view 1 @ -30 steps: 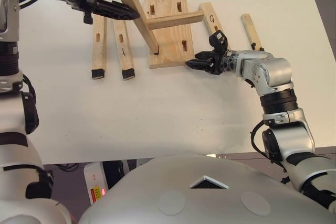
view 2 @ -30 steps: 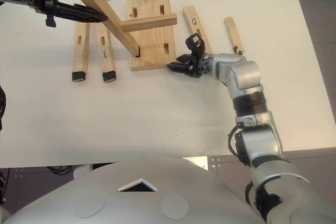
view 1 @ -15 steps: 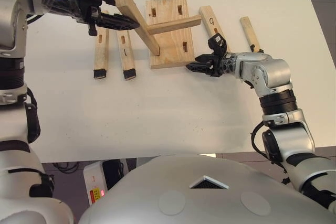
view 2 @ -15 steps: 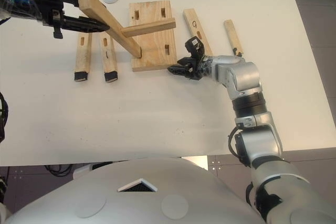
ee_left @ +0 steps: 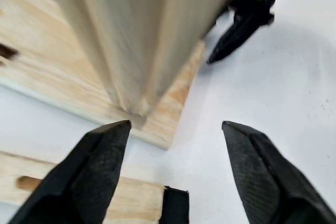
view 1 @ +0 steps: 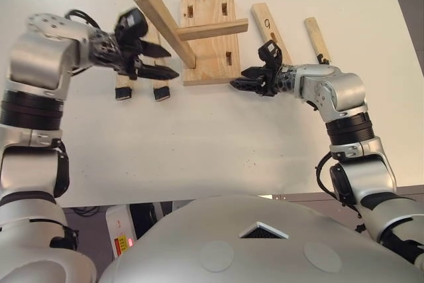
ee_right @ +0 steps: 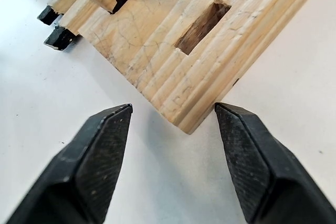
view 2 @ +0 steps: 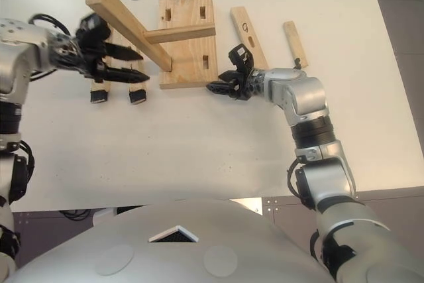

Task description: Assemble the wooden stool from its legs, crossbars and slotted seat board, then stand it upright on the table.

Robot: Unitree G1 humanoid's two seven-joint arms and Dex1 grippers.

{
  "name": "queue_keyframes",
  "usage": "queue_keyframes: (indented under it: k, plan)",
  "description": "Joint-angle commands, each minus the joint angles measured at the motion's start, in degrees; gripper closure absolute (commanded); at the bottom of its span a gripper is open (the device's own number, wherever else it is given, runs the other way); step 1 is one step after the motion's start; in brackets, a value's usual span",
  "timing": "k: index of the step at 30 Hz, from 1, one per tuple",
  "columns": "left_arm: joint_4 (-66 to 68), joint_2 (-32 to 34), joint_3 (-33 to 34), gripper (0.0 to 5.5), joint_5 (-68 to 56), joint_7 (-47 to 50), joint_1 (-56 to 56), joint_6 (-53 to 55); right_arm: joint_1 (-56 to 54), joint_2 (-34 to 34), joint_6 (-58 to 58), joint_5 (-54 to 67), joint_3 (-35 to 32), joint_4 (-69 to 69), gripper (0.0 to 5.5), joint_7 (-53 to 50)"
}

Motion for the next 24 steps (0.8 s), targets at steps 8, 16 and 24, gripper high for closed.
queue_keyframes:
  k: [8,16,24]
  plan:
    - [-16.8,-10.4,13.3,1.73,7.6,37.4,17.5,10.1,4.5,-0.2,2.8,0.8,-3.5,-2.8,2.59,-3.7]
    - [-28.6,-25.8,21.4,1.73,7.8,57.6,21.8,23.8,5.8,0.5,9.6,4.7,-13.4,-15.2,2.59,-12.0]
    - [-22.5,-31.9,27.9,1.73,3.8,60.2,23.1,24.7,-8.5,8.7,9.2,12.0,-32.5,-18.0,2.59,-27.8]
